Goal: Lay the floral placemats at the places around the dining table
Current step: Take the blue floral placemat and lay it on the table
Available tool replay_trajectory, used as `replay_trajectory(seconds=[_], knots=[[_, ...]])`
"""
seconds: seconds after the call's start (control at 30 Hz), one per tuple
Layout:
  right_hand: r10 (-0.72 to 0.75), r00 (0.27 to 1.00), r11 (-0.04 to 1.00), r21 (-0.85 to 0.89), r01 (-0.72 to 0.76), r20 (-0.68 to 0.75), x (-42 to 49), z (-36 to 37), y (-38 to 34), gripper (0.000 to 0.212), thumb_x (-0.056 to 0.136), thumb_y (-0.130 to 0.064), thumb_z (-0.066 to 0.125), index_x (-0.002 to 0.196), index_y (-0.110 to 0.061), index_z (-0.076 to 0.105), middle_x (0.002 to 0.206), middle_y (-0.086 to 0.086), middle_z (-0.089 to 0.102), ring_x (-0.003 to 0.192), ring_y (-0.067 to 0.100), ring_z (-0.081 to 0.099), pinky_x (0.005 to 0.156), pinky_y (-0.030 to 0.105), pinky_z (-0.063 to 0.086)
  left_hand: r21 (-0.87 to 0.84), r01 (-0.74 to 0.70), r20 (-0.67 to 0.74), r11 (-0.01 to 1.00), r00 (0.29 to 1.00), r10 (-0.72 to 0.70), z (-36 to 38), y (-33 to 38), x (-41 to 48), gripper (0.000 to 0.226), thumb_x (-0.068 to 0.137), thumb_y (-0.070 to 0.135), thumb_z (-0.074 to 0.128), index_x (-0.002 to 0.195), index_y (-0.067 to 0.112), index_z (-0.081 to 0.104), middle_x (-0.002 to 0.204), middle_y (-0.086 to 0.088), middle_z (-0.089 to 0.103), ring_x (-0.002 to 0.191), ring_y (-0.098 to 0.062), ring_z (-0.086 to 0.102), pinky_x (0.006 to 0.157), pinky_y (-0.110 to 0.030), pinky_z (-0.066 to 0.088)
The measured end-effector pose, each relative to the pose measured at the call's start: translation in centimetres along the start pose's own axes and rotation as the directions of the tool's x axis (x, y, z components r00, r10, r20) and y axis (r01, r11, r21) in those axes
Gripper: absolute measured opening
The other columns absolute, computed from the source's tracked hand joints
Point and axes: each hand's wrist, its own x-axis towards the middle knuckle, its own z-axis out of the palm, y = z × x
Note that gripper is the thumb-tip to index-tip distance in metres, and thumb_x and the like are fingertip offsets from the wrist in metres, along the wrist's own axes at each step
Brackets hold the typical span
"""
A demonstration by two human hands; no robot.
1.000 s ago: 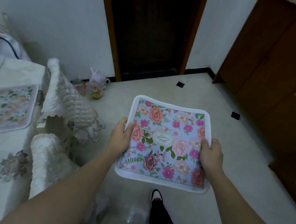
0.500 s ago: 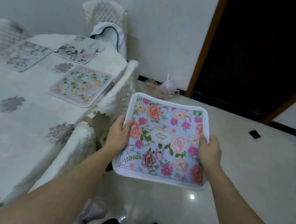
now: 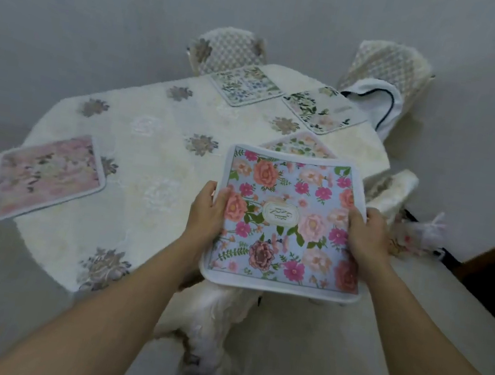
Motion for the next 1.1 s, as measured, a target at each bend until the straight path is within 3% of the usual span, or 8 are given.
replay_trajectory(seconds=[0.2, 0.4, 0.5, 0.67, 0.77, 0.9, 1.1], knots=[[-0.143, 0.978, 0.988, -0.041, 0.151, 0.15, 5.0, 10.4, -7.0, 0.032, 0.096, -0.041, 0.045, 0.111, -0.016, 0.058, 0.103, 0.008, 0.066, 0.091, 0.03, 0.064, 0.082, 0.047, 0.055, -0.038, 0.077, -0.189, 0.996, 0.979, -0.082, -7.1, -3.3, 6.8, 0.029, 0.099, 0.047, 0.049, 0.104, 0.019, 0.056, 0.097, -0.002, 0.073, 0.082, -0.015, 0.074, 0.074, -0.042, 0.062], [-0.21, 0.925, 0.965, -0.087, 0.248, 0.316, 7.3, 19.4, -9.8, 0.026, 0.101, -0.036, 0.042, 0.109, -0.013, 0.053, 0.101, 0.01, 0.062, 0.089, 0.03, 0.062, 0.077, 0.046, 0.055, -0.102, 0.178, -0.243, 0.979, 0.95, -0.198, -12.3, -6.4, 10.2, 0.026, 0.099, 0.043, 0.051, 0.107, 0.018, 0.055, 0.099, 0.0, 0.071, 0.083, -0.013, 0.073, 0.068, -0.031, 0.061], [-0.214, 0.897, 0.954, -0.115, 0.278, 0.388, 7.9, 23.0, -10.2, 0.026, 0.102, -0.034, 0.04, 0.108, -0.012, 0.052, 0.089, 0.001, 0.056, 0.082, 0.025, 0.059, 0.067, 0.037, 0.048, -0.106, 0.219, -0.28, 0.97, 0.929, -0.241, -13.9, -8.0, 10.9, 0.019, 0.101, 0.032, 0.051, 0.111, 0.018, 0.055, 0.098, 0.004, 0.068, 0.084, -0.011, 0.069, 0.063, -0.021, 0.058], [-0.189, 0.851, 0.943, -0.149, 0.296, 0.49, 8.7, 28.1, -10.2, 0.027, 0.102, -0.034, 0.041, 0.11, -0.01, 0.052, 0.097, 0.007, 0.057, 0.087, 0.027, 0.056, 0.075, 0.041, 0.049, -0.138, 0.324, -0.355, 0.936, 0.866, -0.352, -15.5, -10.5, 12.0, 0.008, 0.101, 0.02, 0.053, 0.108, 0.017, 0.054, 0.096, 0.002, 0.065, 0.088, -0.016, 0.066, 0.071, -0.028, 0.056], [-0.136, 0.819, 0.949, -0.165, 0.27, 0.557, 9.1, 30.7, -9.7, 0.024, 0.102, -0.03, 0.043, 0.113, -0.01, 0.051, 0.095, 0.005, 0.057, 0.086, 0.026, 0.057, 0.072, 0.036, 0.045, -0.171, 0.384, -0.406, 0.908, 0.812, -0.42, -16.0, -11.5, 12.3, 0.01, 0.099, 0.016, 0.056, 0.109, 0.014, 0.054, 0.094, 0.002, 0.064, 0.082, -0.011, 0.065, 0.064, -0.023, 0.053], [-0.037, 0.78, 0.963, -0.185, 0.195, 0.625, 9.6, 33.4, -8.3, 0.024, 0.102, -0.028, 0.046, 0.119, -0.013, 0.051, 0.101, 0.005, 0.061, 0.093, 0.028, 0.062, 0.08, 0.043, 0.055, -0.187, 0.435, -0.432, 0.881, 0.769, -0.471, -16.4, -13.2, 13.2, 0.01, 0.098, 0.014, 0.056, 0.108, 0.014, 0.055, 0.092, 0.004, 0.064, 0.081, -0.01, 0.064, 0.062, -0.022, 0.051], [0.044, 0.745, 0.967, -0.216, 0.136, 0.666, 9.5, 35.6, -6.3, 0.03, 0.102, -0.026, 0.047, 0.129, -0.013, 0.05, 0.11, 0.008, 0.062, 0.098, 0.028, 0.062, 0.086, 0.045, 0.055, -0.216, 0.488, -0.447, 0.846, 0.721, -0.53, -17.0, -16.2, 13.2, 0.012, 0.096, 0.014, 0.059, 0.108, 0.014, 0.059, 0.099, -0.005, 0.068, 0.087, -0.02, 0.068, 0.072, -0.033, 0.058]])
